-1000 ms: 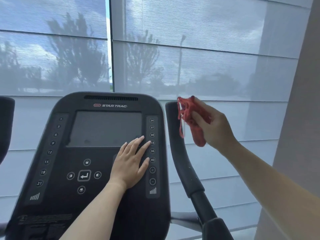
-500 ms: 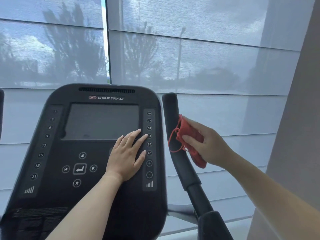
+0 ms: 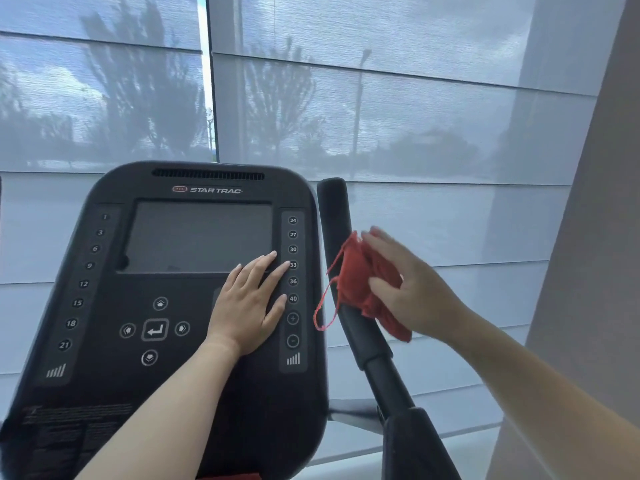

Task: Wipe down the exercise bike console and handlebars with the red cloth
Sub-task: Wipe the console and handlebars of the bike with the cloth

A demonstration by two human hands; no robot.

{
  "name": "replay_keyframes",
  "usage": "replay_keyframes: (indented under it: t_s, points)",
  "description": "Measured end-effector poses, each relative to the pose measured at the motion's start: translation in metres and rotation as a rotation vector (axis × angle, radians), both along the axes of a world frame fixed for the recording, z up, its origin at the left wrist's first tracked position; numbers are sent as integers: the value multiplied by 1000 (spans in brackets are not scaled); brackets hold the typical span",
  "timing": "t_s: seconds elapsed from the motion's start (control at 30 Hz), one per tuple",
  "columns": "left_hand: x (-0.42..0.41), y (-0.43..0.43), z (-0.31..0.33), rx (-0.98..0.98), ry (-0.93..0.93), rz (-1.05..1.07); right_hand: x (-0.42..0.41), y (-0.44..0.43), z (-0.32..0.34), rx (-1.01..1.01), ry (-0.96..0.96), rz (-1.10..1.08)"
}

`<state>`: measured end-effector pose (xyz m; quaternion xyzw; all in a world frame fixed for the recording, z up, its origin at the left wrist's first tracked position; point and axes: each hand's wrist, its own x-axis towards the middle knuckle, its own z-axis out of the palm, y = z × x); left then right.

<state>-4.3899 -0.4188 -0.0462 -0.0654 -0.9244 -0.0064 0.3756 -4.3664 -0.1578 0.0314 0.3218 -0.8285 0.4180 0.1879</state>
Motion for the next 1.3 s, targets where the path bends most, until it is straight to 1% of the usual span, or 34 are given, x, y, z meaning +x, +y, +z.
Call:
replay_keyframes:
  t_s: [0.07, 0.1, 0.17, 0.27, 0.33, 0.4, 0.47, 0.5, 0.6, 0.67, 0.77, 0.87, 0.97, 1.07, 1.17, 1.3]
  points:
    - [0, 0, 0, -3, -7, -2, -3, -5, 9, -35, 43, -102]
    - [1, 0, 0, -4, -7, -2, -3, -8, 10, -54, 47, -108]
    - [1, 0, 0, -2, -4, -5, 0, -13, 5, -44, 4, -27]
    - [1, 0, 0, 11, 2, -14, 10, -11, -3, 77, -113, 94]
    - [1, 0, 1, 16, 4, -17, 16, -5, -2, 115, -206, 154]
    - [1, 0, 1, 16, 5, -20, 19, 0, -2, 164, -247, 181]
    - [1, 0, 1, 13, 3, -19, 21, 3, -4, 220, -190, 163]
    - [1, -1, 1, 9, 0, -15, 22, 4, -5, 205, -149, 150]
    - [1, -1, 0, 6, -2, -9, 20, 11, -3, 51, -26, 118]
    - [1, -1, 0, 7, 1, -12, 18, 11, -6, -13, 60, 111]
    - [0, -1, 0, 8, 7, -14, 12, 8, -18, 36, 123, 133]
    - [0, -1, -1, 7, 8, -15, 10, 6, -26, 109, 122, 132]
    - [0, -1, 0, 7, 8, -18, 9, 2, -26, 128, 114, 108]
    - [0, -1, -1, 12, 10, -18, 8, -5, -23, 113, 82, 77]
    - [0, -1, -1, 7, 9, -13, 11, -6, -21, 93, 96, 12]
    - [0, 0, 0, 10, 9, -11, 18, 6, -24, -16, -19, 3]
